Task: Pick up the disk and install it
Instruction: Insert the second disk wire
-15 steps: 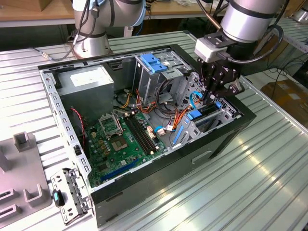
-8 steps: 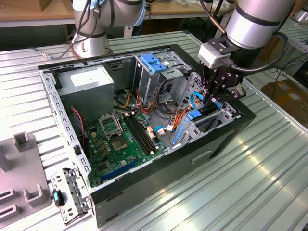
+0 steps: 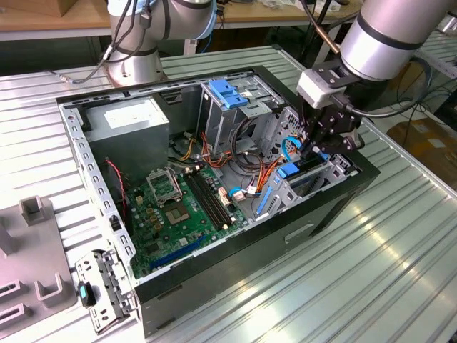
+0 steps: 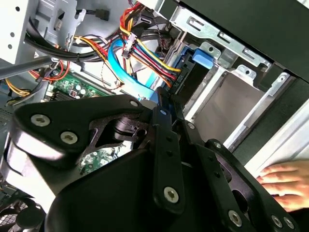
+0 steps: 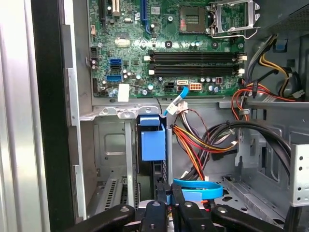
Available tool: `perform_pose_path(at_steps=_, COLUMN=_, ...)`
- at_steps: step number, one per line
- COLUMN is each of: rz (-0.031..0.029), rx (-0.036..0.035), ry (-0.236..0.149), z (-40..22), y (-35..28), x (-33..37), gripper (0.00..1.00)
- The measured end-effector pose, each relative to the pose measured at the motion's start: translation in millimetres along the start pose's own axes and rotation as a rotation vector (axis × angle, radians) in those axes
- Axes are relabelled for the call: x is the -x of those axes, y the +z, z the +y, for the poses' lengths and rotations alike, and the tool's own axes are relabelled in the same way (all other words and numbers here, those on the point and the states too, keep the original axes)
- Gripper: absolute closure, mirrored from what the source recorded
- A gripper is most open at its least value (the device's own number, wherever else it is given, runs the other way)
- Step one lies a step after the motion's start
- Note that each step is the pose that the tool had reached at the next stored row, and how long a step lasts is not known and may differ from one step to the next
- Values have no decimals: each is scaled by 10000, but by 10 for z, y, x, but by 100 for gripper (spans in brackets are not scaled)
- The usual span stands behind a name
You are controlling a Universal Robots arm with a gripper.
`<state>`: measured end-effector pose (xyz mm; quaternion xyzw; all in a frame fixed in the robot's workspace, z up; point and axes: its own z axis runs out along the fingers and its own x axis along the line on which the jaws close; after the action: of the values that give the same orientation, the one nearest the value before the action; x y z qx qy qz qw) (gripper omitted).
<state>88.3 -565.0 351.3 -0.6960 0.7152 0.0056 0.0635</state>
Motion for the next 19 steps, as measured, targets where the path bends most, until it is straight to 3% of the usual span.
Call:
perform_pose_path(at_steps=1, rz=-57, rx=1, ry=5, z=0, y=7, x=-8, gripper=84)
perform_pose_path(at_steps=19, rz=-108, rx=3, ry=9, z=2, y=54, x=-57, gripper=84)
